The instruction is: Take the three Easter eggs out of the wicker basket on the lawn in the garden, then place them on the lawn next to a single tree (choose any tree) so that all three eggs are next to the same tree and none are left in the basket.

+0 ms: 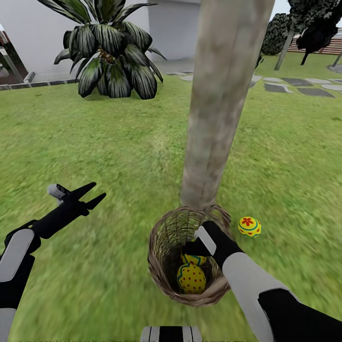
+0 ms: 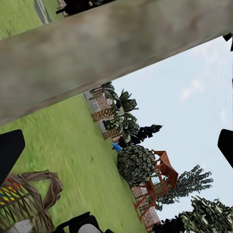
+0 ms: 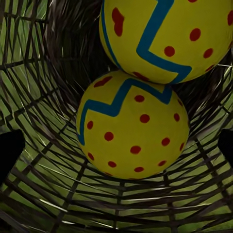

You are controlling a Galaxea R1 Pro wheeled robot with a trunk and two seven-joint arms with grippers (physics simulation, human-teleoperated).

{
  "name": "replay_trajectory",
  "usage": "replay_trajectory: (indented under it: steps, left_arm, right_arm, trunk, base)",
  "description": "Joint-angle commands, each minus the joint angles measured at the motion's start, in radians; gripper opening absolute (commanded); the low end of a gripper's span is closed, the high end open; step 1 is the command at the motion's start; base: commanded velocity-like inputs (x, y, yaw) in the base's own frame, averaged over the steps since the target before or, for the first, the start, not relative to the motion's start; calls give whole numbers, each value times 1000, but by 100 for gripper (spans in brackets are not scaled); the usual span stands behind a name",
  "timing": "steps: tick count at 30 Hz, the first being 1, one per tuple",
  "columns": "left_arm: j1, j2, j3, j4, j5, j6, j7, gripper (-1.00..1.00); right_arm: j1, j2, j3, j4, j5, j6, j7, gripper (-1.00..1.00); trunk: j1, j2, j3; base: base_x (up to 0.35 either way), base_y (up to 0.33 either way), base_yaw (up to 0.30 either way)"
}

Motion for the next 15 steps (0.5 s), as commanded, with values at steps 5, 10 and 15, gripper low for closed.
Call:
replay_trajectory:
  steps: [5,10,15]
  left_arm:
    - [5,6,6,8,-1,2,1,100]
    - [16,11,5,19,-1,2,1,100]
    - [18,20,6,40,-1,2,0,100]
  right_arm:
    - [-6,-1,7,-7,-3,-4,-8,100]
    - [-14,-2,7,-35,0,-32,-8,100]
    - [-32,-1,9,-63,-2,-60,-20,100]
  trunk:
    - [2,-1,-16]
    - [2,-1,-16]
    - [2,-1,-16]
  base:
    - [0,0,0]
    - [0,0,0]
    - [0,0,0]
